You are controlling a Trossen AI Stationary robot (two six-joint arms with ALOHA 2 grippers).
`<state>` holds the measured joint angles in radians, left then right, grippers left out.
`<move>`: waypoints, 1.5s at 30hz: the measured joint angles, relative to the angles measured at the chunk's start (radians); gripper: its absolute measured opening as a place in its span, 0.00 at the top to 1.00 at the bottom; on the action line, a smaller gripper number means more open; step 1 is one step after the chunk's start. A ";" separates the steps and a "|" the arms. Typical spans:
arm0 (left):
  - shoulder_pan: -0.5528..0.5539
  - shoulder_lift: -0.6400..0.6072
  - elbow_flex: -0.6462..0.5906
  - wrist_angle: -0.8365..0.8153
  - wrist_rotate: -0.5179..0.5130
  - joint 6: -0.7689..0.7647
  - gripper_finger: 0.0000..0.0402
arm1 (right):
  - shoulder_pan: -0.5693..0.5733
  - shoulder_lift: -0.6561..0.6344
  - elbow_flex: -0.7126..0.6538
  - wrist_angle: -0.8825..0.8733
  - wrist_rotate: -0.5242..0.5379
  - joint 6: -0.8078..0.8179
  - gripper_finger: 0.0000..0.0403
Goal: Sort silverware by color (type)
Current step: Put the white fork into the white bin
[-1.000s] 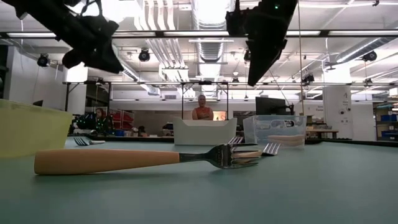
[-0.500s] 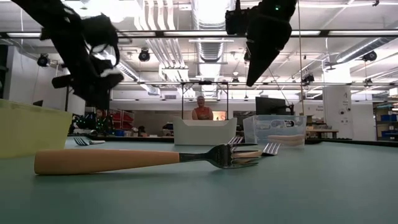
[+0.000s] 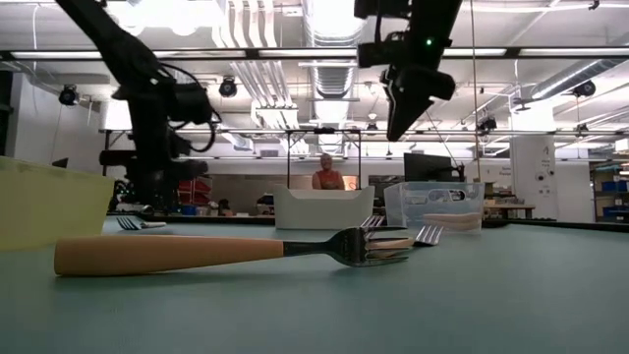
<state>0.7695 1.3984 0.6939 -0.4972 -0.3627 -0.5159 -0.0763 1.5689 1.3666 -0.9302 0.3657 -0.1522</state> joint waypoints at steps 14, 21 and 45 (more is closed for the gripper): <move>-0.001 0.198 0.054 -0.038 0.010 -0.004 0.57 | -0.255 -0.024 -0.050 0.068 -0.237 -0.082 0.84; -0.001 0.198 0.050 -0.021 0.021 0.001 0.61 | -0.265 -0.024 -0.060 0.076 -0.240 -0.087 0.84; -0.131 -0.041 0.027 0.122 -0.010 0.042 1.00 | -0.191 -0.026 -0.159 0.198 -0.401 0.087 0.84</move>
<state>0.6382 1.3572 0.7210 -0.3750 -0.3723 -0.4736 -0.2678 1.5427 1.2081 -0.7320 -0.0351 -0.0654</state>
